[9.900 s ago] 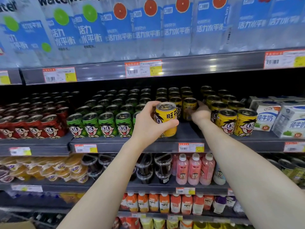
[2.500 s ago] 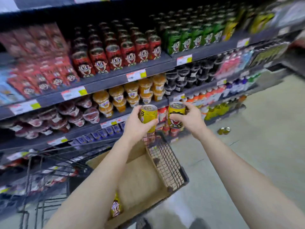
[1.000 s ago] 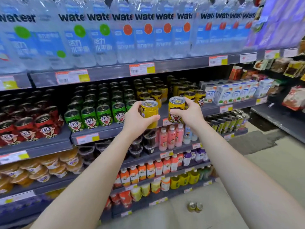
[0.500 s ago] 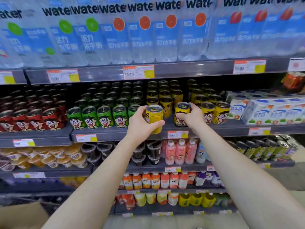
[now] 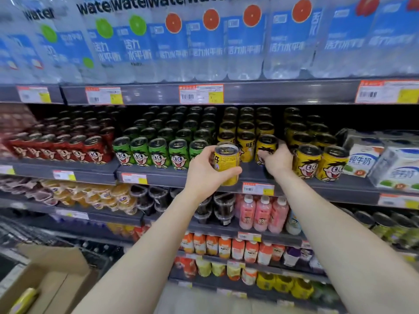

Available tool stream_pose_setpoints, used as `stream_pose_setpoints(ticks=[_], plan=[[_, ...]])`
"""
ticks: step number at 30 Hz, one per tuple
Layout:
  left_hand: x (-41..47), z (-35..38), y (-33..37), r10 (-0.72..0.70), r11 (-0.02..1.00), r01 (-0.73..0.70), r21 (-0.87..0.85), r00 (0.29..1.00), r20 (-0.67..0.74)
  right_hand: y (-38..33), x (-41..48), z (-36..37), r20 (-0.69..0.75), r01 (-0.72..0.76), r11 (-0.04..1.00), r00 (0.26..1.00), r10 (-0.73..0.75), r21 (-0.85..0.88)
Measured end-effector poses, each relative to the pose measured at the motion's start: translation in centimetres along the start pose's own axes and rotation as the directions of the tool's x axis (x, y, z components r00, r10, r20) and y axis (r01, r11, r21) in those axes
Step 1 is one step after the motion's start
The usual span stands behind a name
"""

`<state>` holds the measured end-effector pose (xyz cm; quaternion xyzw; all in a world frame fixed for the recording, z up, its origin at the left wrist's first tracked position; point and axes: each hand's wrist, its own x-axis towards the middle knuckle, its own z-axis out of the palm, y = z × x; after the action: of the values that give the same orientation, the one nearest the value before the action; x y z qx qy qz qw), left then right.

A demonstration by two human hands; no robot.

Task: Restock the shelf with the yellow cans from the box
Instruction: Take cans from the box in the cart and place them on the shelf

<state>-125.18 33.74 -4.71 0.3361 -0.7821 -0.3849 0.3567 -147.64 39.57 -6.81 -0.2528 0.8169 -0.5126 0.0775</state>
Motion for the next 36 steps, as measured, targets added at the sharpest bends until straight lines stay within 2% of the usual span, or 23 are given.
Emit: stream_pose_setpoints(ticks=[13, 18, 20, 22, 24, 26, 28, 29, 31, 36], plan=[[-0.3, 0.4, 0.0, -0.034, 0.999, 0.033, 0.026, 0.999, 0.041, -0.1, 1.4, 0.1, 0.074, -0.029, 1.000, 0.997, 0.028, 0.012], [-0.1, 1.1, 0.1, -0.015, 1.000, 0.014, 0.011, 0.999, 0.051, -0.7, -0.7, 0.7, 0.043, -0.174, 0.984, 0.983, 0.176, -0.042], [0.2, 1.3, 0.0, -0.003, 1.000, 0.002, 0.011, 0.999, 0.054, -1.0, -2.7, 0.7, -0.031, -0.108, 0.993, 0.994, 0.107, -0.042], [0.4, 1.6, 0.1, 0.004, 1.000, -0.003, -0.006, 0.998, 0.055, -1.4, -4.8, 0.5, -0.063, -0.039, 0.997, 0.997, 0.043, 0.062], [0.5, 1.9, 0.2, 0.012, 1.000, -0.011, -0.017, 0.998, 0.060, -1.9, -6.4, 0.0, 0.038, -0.052, 0.981, 0.998, 0.045, 0.186], [0.5, 2.2, 0.2, 0.013, 1.000, -0.012, -0.009, 0.998, 0.064, -2.6, -7.4, -0.8, 0.255, -0.118, 0.928, 0.967, 0.027, 0.352], [0.6, 2.4, 0.3, 0.002, 1.000, -0.002, 0.003, 0.998, 0.057, -3.2, -8.3, -2.0, 0.472, -0.174, 0.876, 0.879, -0.067, 0.450], [0.6, 2.5, 0.4, -0.004, 1.000, 0.003, 0.022, 0.998, 0.055, -3.4, -8.5, -2.4, 0.532, -0.160, 0.882, 0.839, -0.116, 0.443], [0.8, 2.8, 0.6, -0.005, 0.996, -0.001, 0.090, 0.998, 0.064, -3.3, -8.7, -2.6, 0.541, -0.061, 0.917, 0.822, -0.177, 0.394], [1.1, 2.8, 1.5, 0.054, 0.968, -0.085, 0.235, 0.989, 0.135, -3.3, -8.0, -2.0, 0.363, 0.011, 0.921, 0.917, -0.165, 0.390]])
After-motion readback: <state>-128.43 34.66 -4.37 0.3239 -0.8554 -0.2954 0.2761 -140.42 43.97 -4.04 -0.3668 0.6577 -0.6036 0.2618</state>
